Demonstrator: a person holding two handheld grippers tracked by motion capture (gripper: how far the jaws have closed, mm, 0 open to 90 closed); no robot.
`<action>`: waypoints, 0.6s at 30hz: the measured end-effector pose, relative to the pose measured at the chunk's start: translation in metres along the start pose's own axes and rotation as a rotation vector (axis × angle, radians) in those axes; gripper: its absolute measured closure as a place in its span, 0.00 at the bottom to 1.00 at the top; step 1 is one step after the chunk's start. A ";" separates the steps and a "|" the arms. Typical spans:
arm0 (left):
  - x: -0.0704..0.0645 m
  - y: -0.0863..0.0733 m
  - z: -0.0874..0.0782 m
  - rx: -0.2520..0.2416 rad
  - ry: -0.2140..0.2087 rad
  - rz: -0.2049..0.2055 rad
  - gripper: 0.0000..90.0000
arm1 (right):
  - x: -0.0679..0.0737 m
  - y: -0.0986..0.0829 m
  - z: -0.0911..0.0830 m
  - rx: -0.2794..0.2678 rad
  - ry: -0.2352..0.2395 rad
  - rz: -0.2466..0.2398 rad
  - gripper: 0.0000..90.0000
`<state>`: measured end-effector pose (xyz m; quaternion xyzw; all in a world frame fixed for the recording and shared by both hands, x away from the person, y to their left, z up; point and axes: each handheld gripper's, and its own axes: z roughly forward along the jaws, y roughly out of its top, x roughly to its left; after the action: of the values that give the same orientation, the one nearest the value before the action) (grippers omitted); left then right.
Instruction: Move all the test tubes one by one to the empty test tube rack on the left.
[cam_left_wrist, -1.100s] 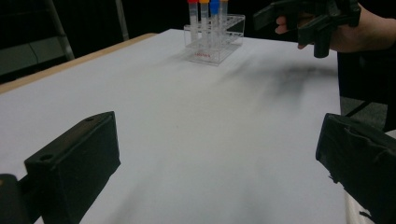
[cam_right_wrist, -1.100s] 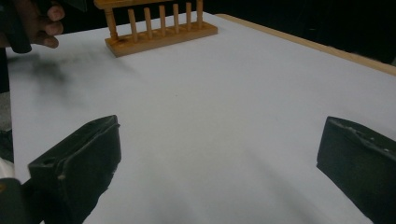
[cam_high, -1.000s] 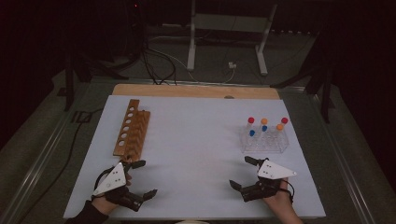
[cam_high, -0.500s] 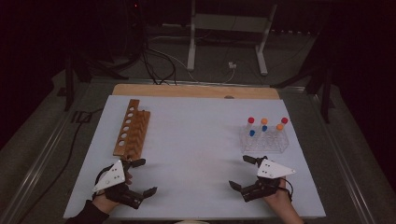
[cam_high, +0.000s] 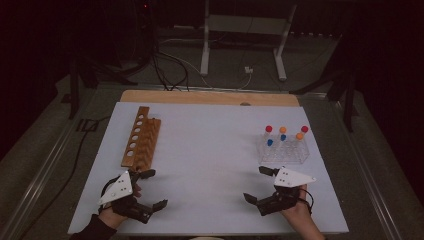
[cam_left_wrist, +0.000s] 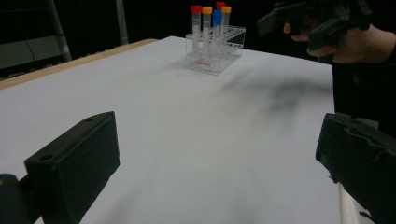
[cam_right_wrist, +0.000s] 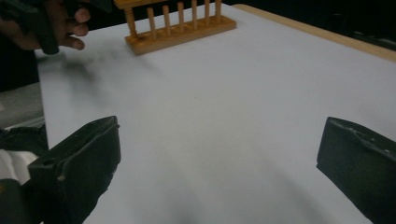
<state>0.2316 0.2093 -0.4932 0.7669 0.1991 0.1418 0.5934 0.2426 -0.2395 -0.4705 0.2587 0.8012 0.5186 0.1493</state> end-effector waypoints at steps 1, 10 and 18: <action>0.000 0.000 0.000 -0.003 0.000 0.002 0.01 | 0.001 0.002 -0.001 0.000 0.015 0.004 0.00; 0.000 0.000 -0.001 -0.007 0.000 -0.001 0.01 | -0.001 0.022 -0.011 -0.060 -0.029 0.003 0.00; -0.001 0.001 0.000 -0.008 0.000 0.000 0.01 | -0.014 0.036 -0.019 -0.108 -0.121 0.011 0.00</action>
<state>0.2311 0.2089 -0.4925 0.7644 0.1986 0.1427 0.5965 0.2537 -0.2501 -0.4302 0.2854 0.7601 0.5452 0.2086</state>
